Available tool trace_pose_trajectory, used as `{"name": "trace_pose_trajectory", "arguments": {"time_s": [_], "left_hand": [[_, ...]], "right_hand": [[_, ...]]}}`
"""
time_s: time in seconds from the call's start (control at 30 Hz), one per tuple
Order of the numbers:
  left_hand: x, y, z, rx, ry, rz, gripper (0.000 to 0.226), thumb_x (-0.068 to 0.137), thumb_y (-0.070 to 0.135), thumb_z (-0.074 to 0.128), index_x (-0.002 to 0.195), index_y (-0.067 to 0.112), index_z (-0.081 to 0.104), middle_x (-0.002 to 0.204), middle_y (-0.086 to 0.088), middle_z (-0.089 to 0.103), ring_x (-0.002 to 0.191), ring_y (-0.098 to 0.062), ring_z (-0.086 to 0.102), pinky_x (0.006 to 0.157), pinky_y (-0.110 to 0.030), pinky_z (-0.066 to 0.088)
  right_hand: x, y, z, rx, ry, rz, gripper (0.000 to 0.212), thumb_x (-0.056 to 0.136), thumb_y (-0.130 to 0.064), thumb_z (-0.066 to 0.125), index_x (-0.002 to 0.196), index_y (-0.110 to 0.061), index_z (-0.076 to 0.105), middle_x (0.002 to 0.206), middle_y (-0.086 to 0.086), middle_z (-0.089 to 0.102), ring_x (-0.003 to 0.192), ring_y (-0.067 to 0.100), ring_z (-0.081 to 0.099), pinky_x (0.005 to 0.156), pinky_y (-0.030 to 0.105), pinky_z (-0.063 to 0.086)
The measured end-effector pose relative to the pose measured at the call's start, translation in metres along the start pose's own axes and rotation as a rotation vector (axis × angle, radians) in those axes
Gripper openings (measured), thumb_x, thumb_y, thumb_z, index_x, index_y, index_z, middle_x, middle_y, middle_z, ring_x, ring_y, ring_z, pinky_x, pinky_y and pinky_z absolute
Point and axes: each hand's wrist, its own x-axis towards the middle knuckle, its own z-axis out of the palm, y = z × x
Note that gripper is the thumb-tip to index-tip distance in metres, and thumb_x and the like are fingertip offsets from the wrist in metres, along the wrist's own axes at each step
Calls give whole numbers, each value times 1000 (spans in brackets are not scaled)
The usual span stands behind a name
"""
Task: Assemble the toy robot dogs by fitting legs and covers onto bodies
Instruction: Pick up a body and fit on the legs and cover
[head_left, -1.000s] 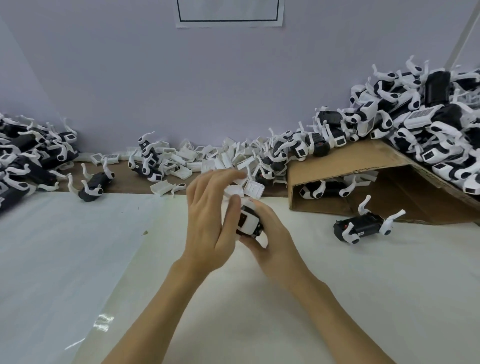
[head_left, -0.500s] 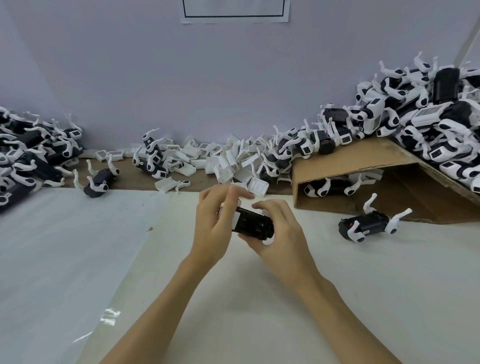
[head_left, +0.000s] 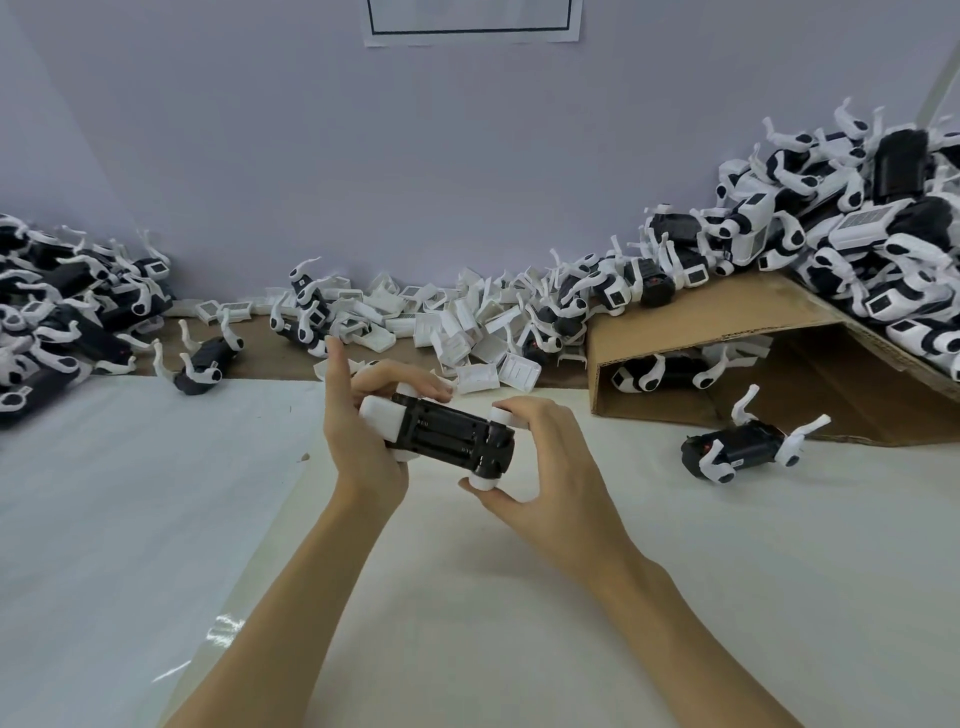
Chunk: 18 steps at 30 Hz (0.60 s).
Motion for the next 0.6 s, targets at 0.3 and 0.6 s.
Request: {"name": "trace_pose_trajectory", "arguments": {"time_s": [0.3,0.6], "left_hand": [[8,3,-6,25,-55,-129,96,105,74,20,69,2,73,80,-25,70,81,-33,69,81,-36,57],[6,-22,-2,468,-189,-385,61,103,58,61,113,-1,68,72,-35,65,63,-40,72,63,-37,59]], "right_hand": [[0,-9,0,1,-19,109,65,79,-70,75,123,-28,53,109,-28,48,107,8,55,88,19,48],[15,6,-19,384,-165,876,115,57,-110,33,86,-7,76,71,6,77,57,10,63,66,30,49]]}}
